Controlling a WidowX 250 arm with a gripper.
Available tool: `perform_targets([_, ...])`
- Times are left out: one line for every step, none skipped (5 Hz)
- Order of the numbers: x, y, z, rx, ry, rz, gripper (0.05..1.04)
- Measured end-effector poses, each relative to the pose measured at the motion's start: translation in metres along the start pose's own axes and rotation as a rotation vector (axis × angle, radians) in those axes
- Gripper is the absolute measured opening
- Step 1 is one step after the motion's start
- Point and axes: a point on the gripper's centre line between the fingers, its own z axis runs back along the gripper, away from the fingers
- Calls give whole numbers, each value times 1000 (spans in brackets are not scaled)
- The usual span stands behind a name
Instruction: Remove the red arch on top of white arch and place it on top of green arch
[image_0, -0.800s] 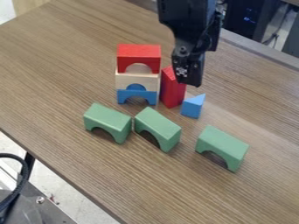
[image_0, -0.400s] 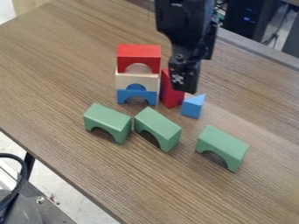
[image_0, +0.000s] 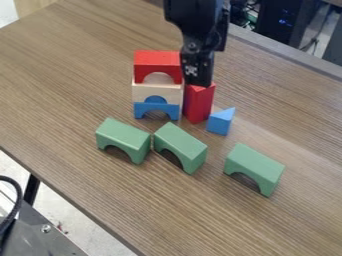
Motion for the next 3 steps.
perform_targets([10, -11, -4, 1, -9, 42, 1001])
perform_targets([18, -19, -11, 3, -23, 70, 1000])
perform_targets([25, -22, -19, 13, -37, 93, 1001])
